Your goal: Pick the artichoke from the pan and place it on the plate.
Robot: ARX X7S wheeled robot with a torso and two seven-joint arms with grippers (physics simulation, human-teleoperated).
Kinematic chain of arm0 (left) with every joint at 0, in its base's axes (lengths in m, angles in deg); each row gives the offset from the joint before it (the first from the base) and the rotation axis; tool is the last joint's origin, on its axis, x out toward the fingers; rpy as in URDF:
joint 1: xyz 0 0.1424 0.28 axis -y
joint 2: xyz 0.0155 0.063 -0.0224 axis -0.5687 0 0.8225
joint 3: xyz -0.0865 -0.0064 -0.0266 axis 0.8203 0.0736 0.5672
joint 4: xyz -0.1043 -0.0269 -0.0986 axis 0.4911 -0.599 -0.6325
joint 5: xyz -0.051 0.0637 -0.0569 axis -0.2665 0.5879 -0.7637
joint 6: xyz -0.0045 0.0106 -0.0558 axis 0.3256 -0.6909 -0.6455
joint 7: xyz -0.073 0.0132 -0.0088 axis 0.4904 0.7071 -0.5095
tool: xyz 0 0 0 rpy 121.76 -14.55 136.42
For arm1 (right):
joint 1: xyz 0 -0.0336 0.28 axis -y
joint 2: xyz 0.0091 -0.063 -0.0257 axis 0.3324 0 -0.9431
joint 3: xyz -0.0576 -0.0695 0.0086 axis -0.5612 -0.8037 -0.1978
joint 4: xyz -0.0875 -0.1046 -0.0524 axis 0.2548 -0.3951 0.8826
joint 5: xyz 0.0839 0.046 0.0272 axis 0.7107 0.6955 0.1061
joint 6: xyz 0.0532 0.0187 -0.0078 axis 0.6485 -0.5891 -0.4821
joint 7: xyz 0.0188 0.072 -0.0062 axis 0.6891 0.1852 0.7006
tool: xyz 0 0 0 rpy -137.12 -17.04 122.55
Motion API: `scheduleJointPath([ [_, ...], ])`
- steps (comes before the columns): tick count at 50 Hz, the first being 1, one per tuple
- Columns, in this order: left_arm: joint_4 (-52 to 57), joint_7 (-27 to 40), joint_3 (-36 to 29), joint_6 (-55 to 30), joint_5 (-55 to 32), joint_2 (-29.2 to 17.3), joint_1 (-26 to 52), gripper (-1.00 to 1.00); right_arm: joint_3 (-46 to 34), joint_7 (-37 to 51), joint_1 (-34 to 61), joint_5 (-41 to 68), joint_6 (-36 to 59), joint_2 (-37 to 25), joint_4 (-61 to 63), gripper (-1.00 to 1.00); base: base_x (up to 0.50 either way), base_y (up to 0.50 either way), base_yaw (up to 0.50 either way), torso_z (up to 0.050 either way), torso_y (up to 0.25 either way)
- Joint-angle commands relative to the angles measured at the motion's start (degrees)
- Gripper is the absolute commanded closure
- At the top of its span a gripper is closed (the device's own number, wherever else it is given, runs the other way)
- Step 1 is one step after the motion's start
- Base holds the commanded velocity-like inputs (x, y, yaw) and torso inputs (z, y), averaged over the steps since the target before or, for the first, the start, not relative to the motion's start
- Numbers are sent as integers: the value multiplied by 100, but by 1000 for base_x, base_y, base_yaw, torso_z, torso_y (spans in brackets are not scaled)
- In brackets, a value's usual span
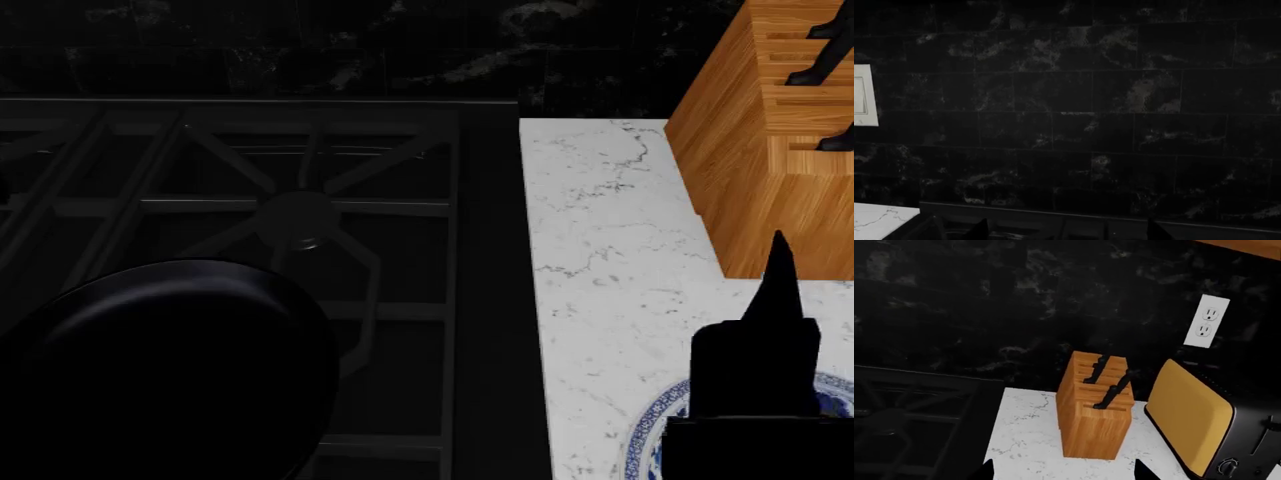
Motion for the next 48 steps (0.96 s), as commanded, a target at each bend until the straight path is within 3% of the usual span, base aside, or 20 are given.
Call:
scheduleJointPath([
  [1,-298,-146,121,336,98,100,-29,-100,-1520,277,2178,64,-109,777,-19,-100,0,0,0,0,0],
  [15,-289,-84,111,326,61,94,-91,-100,-1974,21,2608,-453,-141,1830,-80,-100,0,0,0,0,0],
  [28,-219,-64,126,215,11,63,-75,-100,-1953,19,3091,-509,-303,2386,-102,-100,0,0,0,0,0],
  [48,-189,30,147,251,-52,106,-248,-100,-1317,-439,2442,-1154,-935,1596,502,-100,0,0,0,0,0],
])
